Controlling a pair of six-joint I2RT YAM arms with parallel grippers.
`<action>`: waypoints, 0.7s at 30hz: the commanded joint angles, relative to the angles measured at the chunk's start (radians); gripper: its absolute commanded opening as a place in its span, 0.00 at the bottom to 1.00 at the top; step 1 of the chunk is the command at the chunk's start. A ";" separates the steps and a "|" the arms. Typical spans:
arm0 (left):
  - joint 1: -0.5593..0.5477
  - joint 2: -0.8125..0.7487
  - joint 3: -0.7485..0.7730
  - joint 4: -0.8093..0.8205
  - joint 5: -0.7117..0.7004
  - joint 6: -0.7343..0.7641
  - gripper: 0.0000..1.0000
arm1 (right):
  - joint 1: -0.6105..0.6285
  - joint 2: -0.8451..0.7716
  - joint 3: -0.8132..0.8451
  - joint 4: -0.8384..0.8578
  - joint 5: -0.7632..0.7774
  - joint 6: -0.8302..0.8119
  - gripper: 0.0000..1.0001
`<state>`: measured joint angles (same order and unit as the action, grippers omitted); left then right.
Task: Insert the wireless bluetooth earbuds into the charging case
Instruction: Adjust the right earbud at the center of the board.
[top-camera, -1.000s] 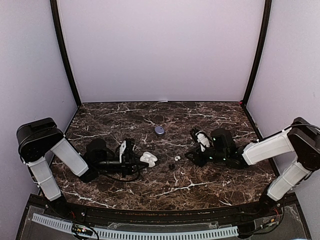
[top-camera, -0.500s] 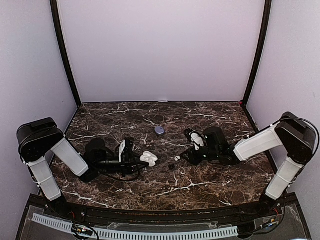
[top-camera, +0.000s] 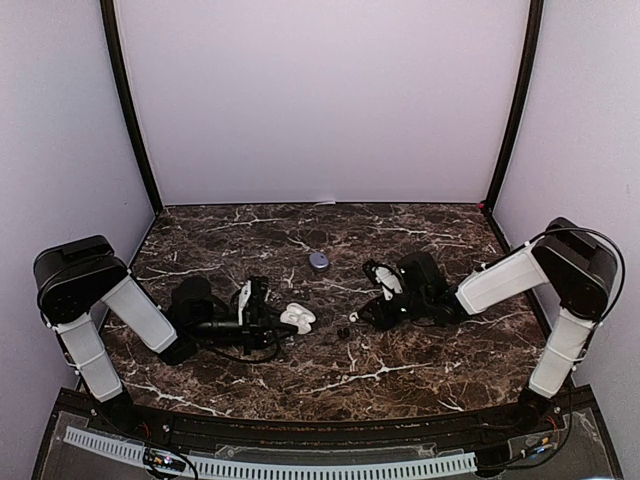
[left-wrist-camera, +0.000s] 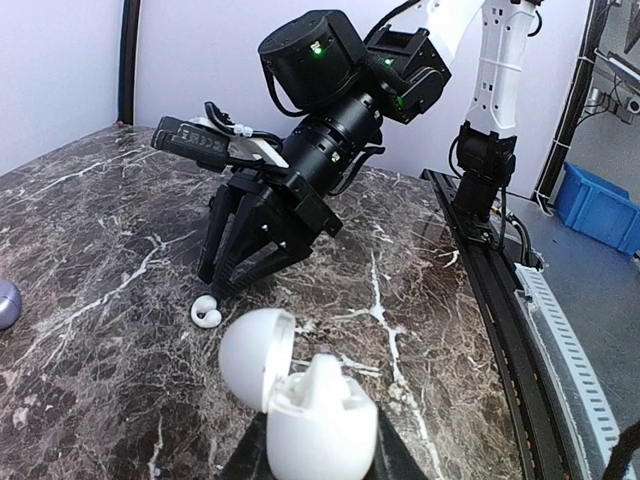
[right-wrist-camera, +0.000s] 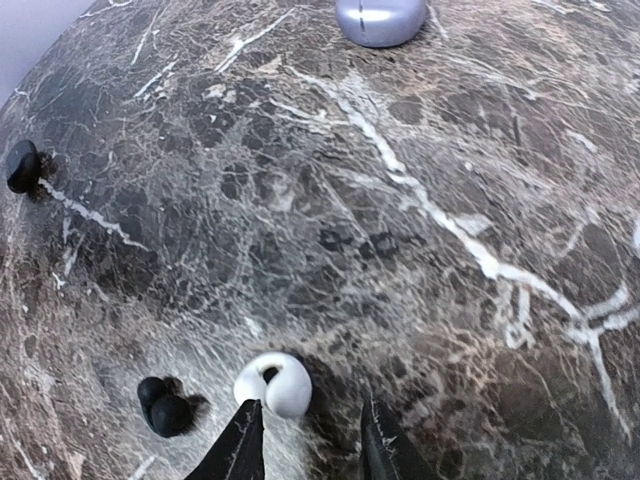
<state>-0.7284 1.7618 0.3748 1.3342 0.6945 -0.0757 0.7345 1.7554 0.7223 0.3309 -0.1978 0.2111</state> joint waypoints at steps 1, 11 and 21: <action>0.003 -0.031 0.004 -0.009 0.007 0.026 0.18 | -0.007 0.032 0.081 -0.041 -0.060 0.016 0.33; 0.002 -0.026 0.009 -0.018 0.013 0.030 0.18 | -0.007 0.076 0.190 -0.156 -0.004 -0.002 0.32; 0.003 -0.025 0.013 -0.024 0.023 0.027 0.18 | -0.006 0.055 0.142 -0.170 -0.012 -0.007 0.31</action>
<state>-0.7284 1.7615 0.3752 1.3140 0.6956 -0.0593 0.7319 1.8179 0.8852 0.1673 -0.2165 0.2146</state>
